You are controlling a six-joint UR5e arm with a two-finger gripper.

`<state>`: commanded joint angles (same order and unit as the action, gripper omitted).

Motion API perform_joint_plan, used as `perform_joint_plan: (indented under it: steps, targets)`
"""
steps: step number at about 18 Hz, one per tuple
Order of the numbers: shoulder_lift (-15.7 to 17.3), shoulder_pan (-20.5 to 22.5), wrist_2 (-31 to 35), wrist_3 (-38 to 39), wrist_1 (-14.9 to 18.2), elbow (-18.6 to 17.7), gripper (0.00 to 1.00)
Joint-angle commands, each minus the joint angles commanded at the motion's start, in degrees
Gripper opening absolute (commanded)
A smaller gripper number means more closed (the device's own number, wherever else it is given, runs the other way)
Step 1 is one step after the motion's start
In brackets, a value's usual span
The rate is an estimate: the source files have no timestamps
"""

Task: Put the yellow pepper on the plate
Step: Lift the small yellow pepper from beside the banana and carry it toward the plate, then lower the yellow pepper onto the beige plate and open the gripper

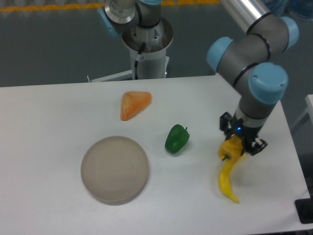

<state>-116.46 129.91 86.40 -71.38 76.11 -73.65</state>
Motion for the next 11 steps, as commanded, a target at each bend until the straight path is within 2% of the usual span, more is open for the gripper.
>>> perform_joint_plan:
  steps: [7,11]
  targets:
    - [0.2,-10.6,0.0,12.3,0.4,-3.8,0.21]
    - [0.2,-15.9,0.0,17.9,0.4,-6.1,0.24]
